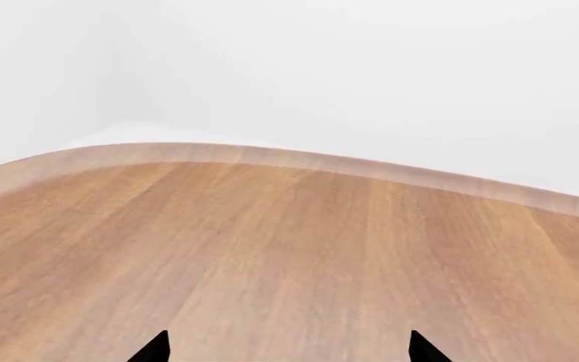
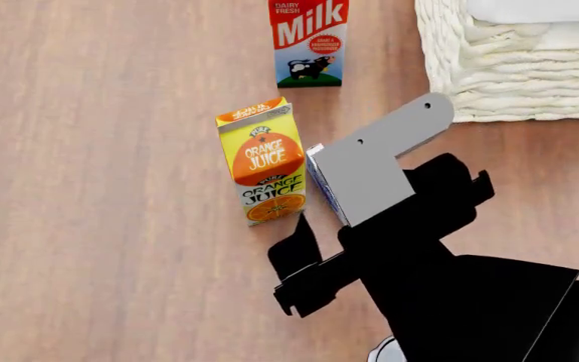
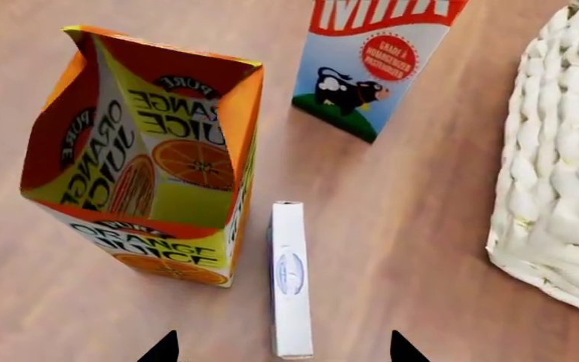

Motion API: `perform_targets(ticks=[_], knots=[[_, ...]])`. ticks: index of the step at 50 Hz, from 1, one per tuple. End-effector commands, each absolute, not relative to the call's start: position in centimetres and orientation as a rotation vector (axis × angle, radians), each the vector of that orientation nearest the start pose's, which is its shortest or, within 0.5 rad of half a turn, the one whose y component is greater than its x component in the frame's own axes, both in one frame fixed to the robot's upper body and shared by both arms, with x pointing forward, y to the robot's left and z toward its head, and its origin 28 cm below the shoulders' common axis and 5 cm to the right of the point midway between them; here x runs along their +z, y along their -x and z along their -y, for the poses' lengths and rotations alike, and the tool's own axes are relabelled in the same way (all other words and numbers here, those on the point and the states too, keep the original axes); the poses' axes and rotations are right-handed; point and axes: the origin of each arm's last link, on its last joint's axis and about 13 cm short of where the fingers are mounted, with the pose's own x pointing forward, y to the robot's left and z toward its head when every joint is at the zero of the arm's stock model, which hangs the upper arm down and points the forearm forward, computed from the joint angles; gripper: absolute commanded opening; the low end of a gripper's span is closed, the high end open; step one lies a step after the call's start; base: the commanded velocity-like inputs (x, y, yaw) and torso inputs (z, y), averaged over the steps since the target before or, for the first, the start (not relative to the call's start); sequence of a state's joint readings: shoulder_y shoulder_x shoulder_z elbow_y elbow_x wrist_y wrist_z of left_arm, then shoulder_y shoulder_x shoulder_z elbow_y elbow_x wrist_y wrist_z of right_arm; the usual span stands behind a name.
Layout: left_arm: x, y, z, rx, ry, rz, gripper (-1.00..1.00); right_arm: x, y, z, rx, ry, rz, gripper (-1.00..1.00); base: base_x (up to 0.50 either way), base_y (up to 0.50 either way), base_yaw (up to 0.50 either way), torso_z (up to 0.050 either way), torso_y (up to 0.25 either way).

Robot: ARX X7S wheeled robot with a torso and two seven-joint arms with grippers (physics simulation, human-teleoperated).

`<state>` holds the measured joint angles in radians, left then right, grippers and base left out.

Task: Pick up the cream cheese box and the butter, and put them in the basket.

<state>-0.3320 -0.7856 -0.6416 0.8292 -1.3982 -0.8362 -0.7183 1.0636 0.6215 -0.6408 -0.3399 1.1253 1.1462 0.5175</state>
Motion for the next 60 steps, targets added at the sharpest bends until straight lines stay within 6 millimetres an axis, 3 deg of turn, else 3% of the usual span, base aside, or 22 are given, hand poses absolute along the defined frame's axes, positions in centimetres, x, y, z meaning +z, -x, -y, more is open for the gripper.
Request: perform_targets(ticks=[1, 20, 41, 60], knots=[[26.8, -15.8, -31.3, 0.202, 0.153, 0.381, 1.00, 22.3, -28.3, 10.6, 0.323, 0.417, -0.270, 1.00, 0.00, 0.00, 0.00, 0.000, 0.000], [26.8, -15.9, -31.3, 0.200, 0.153, 0.382, 1.00, 22.5, -29.7, 10.8, 0.307, 0.401, -0.279, 1.00, 0.00, 0.00, 0.00, 0.000, 0.000], [26.8, -15.8, -31.5, 0.210, 0.162, 0.386, 1.00, 20.0, -30.8, 10.5, 0.315, 0.421, -0.339, 1.00, 0.00, 0.00, 0.00, 0.000, 0.000], [26.9, -15.6, -31.6, 0.209, 0.163, 0.390, 1.00, 19.5, -31.3, 10.7, 0.303, 0.423, -0.357, 1.00, 0.00, 0.00, 0.00, 0.000, 0.000]])
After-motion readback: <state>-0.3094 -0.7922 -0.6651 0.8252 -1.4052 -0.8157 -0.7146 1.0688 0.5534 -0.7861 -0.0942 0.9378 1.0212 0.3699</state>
